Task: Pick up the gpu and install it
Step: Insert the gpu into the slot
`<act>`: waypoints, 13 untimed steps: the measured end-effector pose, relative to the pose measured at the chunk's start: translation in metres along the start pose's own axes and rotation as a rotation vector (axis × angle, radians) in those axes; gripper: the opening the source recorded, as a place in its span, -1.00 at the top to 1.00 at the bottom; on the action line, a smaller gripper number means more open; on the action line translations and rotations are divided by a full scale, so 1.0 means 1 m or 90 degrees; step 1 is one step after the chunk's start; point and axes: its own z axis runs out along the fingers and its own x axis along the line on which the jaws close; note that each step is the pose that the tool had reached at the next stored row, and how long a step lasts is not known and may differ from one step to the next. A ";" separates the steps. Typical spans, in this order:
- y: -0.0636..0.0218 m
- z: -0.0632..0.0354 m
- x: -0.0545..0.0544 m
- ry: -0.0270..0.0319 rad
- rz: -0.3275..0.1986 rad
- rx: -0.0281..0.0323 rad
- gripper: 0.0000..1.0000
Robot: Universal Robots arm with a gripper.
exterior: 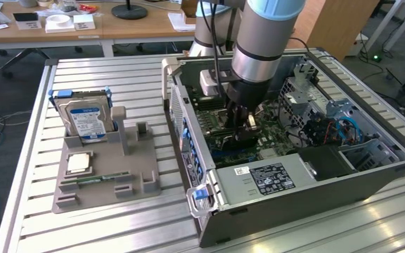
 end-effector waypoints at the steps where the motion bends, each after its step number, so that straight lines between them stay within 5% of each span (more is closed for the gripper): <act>1: 0.0000 0.0013 0.000 0.0000 0.000 0.0000 0.00; 13: 0.0001 0.0050 0.000 0.0000 0.000 0.0000 0.00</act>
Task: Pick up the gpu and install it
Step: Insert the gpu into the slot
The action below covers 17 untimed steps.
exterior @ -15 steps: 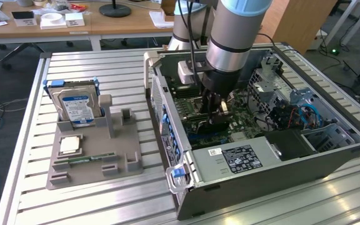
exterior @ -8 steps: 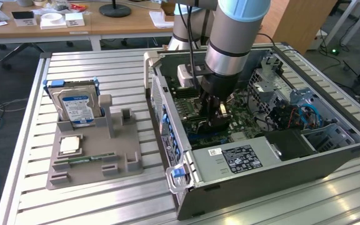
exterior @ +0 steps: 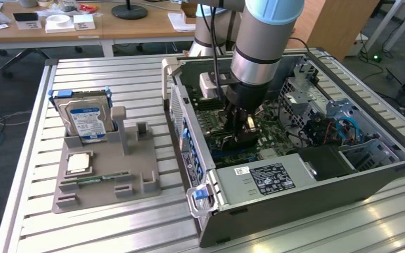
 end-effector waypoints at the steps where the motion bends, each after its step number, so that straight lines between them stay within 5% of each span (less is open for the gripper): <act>1: 0.0000 0.0000 0.000 0.0000 0.000 0.0000 0.03; 4: 0.0000 -0.0018 0.000 0.0000 0.000 0.0000 0.28; 13: -0.0001 -0.0037 0.000 0.0000 0.000 0.0000 0.28; 17: -0.0007 -0.0199 0.006 0.0000 0.000 0.0000 0.28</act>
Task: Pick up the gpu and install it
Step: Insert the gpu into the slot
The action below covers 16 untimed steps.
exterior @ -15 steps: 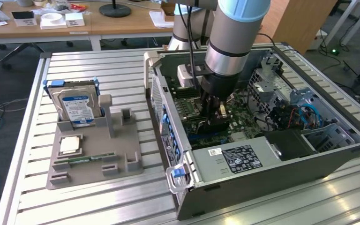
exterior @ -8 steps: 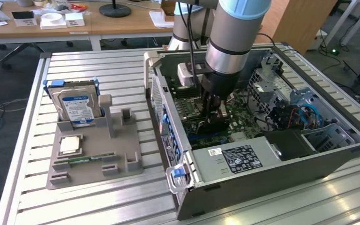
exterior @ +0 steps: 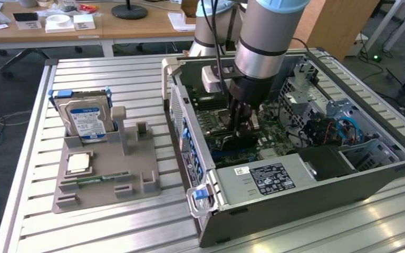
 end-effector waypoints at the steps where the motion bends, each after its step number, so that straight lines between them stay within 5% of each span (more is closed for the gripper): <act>1: -0.0001 -0.0044 0.000 0.0001 0.000 -0.0001 0.28; 16: -0.0002 -0.0065 0.000 0.0001 0.001 0.0002 0.28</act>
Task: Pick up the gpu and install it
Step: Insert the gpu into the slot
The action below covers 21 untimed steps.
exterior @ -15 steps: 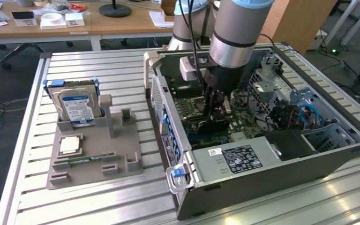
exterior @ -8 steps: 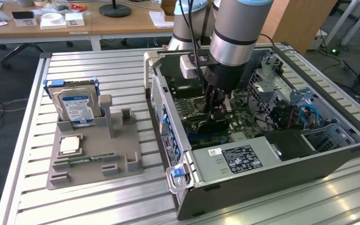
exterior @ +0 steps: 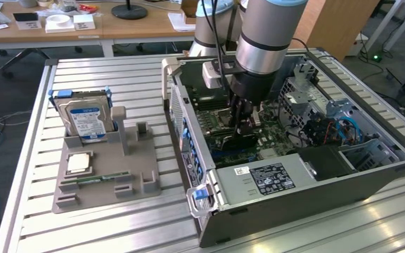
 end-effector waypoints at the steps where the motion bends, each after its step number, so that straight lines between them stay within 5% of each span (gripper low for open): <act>1: 0.0000 0.0000 0.000 0.0000 0.000 0.0000 0.28; 5: 0.0000 0.0000 0.000 0.0000 0.000 0.0000 0.28; 6: 0.0000 0.0000 0.000 0.0000 0.000 0.0000 -0.98; 21: 0.0000 0.0000 0.000 0.0000 0.000 0.0000 -0.98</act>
